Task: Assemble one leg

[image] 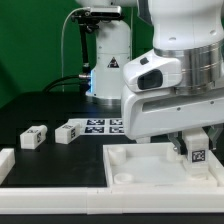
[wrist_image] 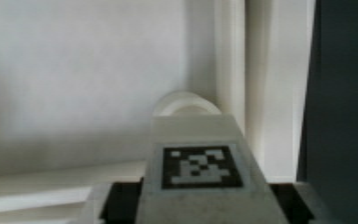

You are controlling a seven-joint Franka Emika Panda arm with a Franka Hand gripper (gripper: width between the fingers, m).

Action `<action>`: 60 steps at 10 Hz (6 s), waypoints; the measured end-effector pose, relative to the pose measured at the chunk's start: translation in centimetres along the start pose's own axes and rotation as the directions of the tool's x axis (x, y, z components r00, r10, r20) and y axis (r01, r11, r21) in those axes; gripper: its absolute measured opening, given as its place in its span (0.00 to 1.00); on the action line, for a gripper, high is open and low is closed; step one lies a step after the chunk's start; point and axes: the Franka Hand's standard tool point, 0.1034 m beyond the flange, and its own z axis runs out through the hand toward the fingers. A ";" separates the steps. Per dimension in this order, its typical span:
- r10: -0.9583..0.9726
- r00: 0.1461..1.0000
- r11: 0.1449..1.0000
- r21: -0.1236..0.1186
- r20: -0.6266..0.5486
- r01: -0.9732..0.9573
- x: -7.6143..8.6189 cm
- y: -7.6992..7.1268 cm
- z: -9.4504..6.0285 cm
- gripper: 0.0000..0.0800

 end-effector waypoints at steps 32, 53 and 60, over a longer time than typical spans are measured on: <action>-0.009 1.000 1.000 -0.023 -0.014 0.009 0.2 -0.6 -0.7 0.56; 0.419 0.903 0.904 -0.047 -0.099 -0.425 -0.6 -1.0 -0.5 0.81; -0.191 0.980 0.977 -0.108 -0.051 0.184 -1.6 -0.6 -0.4 0.81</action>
Offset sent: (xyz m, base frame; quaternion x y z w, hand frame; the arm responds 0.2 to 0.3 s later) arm 0.0000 0.0000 0.0000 0.0000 0.0000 0.2667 0.9638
